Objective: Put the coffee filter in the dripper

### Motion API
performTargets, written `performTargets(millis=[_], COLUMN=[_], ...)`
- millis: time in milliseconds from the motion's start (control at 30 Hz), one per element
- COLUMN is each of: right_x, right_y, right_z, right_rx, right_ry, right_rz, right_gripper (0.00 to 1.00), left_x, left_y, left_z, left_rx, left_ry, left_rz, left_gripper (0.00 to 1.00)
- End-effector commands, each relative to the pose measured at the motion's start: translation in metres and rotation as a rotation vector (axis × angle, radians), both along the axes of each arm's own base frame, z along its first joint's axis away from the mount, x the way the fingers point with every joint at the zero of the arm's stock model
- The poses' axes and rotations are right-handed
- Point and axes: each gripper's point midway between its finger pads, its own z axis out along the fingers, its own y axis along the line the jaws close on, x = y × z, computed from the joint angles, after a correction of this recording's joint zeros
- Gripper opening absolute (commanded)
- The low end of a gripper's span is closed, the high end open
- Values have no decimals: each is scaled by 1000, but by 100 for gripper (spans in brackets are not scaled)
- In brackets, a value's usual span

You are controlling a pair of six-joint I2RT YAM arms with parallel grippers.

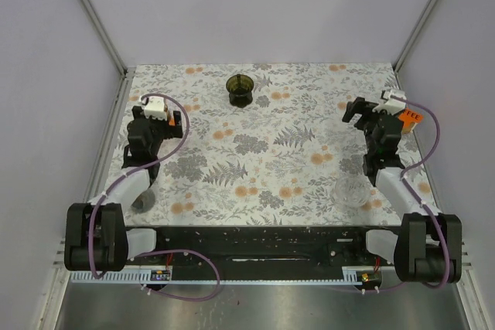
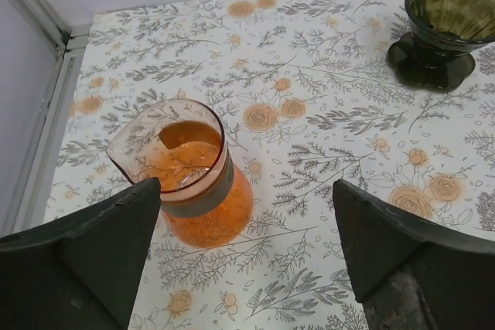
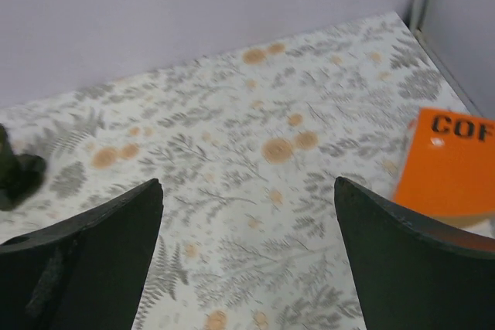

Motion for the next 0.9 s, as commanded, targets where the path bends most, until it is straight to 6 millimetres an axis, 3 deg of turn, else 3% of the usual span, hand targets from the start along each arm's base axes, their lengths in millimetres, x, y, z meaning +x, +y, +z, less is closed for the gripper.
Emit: performTargets(millis=[0, 167, 233, 367, 500, 667, 867], right_x=[-1, -9, -16, -20, -27, -33, -33], right_y=[34, 50, 52, 33, 13, 14, 19], right_z=[38, 57, 56, 55, 39, 14, -2], right_rx=[109, 168, 191, 192, 156, 146, 160], right_ry=[83, 181, 236, 284, 346, 441, 490], right_rz=[164, 237, 236, 119, 3, 10, 37], right_gripper=[99, 99, 99, 99, 99, 99, 99], left_x=[-14, -20, -18, 0, 40, 101, 153], left_y=[-13, -36, -47, -79, -116, -130, -156], left_z=[4, 39, 56, 71, 61, 53, 29], left_rx=[76, 17, -48, -128, -129, -140, -144], left_ry=[150, 259, 280, 347, 444, 485, 536], left_rz=[-126, -251, -283, -295, -282, -148, -124], left_gripper=[94, 90, 86, 80, 77, 76, 78])
